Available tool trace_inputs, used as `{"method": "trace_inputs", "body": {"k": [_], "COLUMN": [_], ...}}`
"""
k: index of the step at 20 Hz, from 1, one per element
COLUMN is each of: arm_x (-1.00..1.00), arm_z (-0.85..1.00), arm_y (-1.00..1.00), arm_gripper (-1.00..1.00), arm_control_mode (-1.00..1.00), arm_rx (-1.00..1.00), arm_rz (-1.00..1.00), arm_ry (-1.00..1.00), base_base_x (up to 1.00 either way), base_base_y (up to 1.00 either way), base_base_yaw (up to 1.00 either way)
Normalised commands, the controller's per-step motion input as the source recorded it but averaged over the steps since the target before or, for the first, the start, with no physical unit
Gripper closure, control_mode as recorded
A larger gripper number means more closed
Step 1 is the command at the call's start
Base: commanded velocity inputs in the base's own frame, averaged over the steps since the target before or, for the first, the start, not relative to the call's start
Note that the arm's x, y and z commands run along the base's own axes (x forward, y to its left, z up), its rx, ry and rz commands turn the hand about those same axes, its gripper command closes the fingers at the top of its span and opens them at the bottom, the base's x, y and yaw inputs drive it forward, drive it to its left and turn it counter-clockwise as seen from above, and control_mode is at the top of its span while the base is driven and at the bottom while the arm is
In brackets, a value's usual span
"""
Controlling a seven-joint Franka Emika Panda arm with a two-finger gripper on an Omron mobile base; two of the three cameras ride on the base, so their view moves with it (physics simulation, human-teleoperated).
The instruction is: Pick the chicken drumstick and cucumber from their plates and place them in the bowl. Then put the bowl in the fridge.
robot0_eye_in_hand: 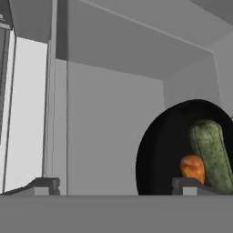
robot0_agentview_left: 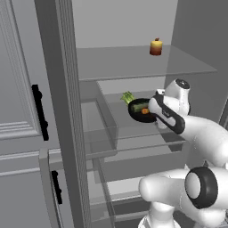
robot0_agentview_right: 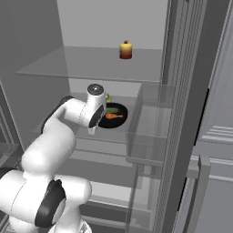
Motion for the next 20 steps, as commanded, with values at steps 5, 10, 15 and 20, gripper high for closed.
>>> {"method": "trace_inputs", "body": {"k": [5,10,15,20], "arm_x": [-0.71,-0.61,-0.68,-0.66], "arm_z": [0.53,0.58,0.36,0.51], "arm_y": [0.09,0.10,0.11,0.08], "arm_gripper": [-1.00,-1.00,-1.00,-1.00], "arm_control_mode": [-1.00,-1.00,-1.00,-1.00], "arm_rx": [0.04,0.08,0.10,0.12], "arm_rz": [-0.15,-0.24,-0.29,-0.30], "arm_ry": [0.10,0.14,0.14,0.09], "base_base_x": [0.00,0.00,0.00,0.00], "base_base_y": [0.00,0.00,0.00,0.00], "base_base_yaw": [0.00,0.00,0.00,0.00]}}
